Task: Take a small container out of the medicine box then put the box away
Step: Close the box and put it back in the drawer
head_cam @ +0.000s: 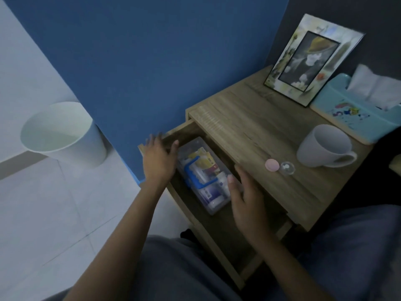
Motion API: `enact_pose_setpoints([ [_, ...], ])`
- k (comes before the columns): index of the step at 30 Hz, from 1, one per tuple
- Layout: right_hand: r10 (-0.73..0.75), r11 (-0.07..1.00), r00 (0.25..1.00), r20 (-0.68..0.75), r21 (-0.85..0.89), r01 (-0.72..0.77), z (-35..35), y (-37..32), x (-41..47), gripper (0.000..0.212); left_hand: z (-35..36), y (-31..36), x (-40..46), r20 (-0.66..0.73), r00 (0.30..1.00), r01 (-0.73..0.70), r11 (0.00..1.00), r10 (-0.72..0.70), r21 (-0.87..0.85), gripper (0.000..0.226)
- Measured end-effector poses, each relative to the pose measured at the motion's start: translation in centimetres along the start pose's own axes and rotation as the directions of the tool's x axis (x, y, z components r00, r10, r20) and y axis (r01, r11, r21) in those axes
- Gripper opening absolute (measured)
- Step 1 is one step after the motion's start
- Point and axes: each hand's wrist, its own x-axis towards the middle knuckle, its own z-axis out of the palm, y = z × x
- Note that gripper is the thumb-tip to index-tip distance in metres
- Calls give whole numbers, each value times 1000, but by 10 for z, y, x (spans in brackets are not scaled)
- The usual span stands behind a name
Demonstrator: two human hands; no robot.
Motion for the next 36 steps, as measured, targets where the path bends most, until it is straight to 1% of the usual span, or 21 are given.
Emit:
enact_pose_setpoints([
  [1,-95,984,995,30,-145,99,-6,-2,8,52,-4,-2,-9,-37,995,92,995,-91,31,70],
  [2,-161,942,985,60,-290,171,-11,-2,19,61,-7,-3,-16,-13,978,208,978,-207,25,80],
  [3,-183,897,979,85,-394,201,-15,-1,32,66,-7,-6,-22,56,942,332,943,-330,-29,88],
  [4,-162,869,980,113,-454,196,-18,0,45,68,-7,-7,-24,145,894,442,889,-425,-118,92],
  [5,-117,854,983,139,-492,171,-20,2,58,68,-7,-8,-24,233,850,521,822,-473,-229,89],
  [6,-75,841,984,163,-520,150,-22,2,68,69,-6,-8,-24,296,827,558,756,-477,-342,81],
  [7,-47,827,982,181,-544,140,-23,4,77,71,-6,-9,-24,316,830,557,719,-460,-416,72],
  [9,-25,799,977,213,-583,148,-22,7,92,73,-7,-9,-26,305,854,520,729,-422,-446,62],
  [11,-7,790,972,233,-595,148,-21,8,102,74,-6,-13,-28,310,874,481,758,-374,-441,65],
  [14,40,801,963,268,-585,129,-18,7,109,73,-1,-13,-25,340,883,457,756,-322,-470,71],
  [17,42,814,962,268,-568,123,-17,8,112,74,6,-6,-20,366,892,430,752,-266,-500,71],
  [19,37,815,962,269,-566,127,-17,12,114,74,13,2,-17,375,899,402,768,-227,-499,71],
  [22,-4,796,967,254,-585,157,-16,19,115,74,24,13,-11,404,896,384,778,-184,-497,72],
  [25,-47,785,968,245,-590,188,-15,25,113,78,33,22,-1,437,890,360,784,-127,-506,73],
  [31,-72,755,970,233,-622,206,-12,31,116,75,42,35,17,509,861,293,818,-1,-495,88],
  [32,-70,754,969,235,-624,206,-11,32,116,75,43,38,20,522,853,286,829,8,-480,87],
  [34,-76,745,971,225,-634,205,-10,33,116,75,49,40,25,547,837,281,835,28,-473,76],
  [36,-89,736,972,216,-644,210,-9,35,117,81,52,46,27,559,828,287,832,34,-476,71],
])
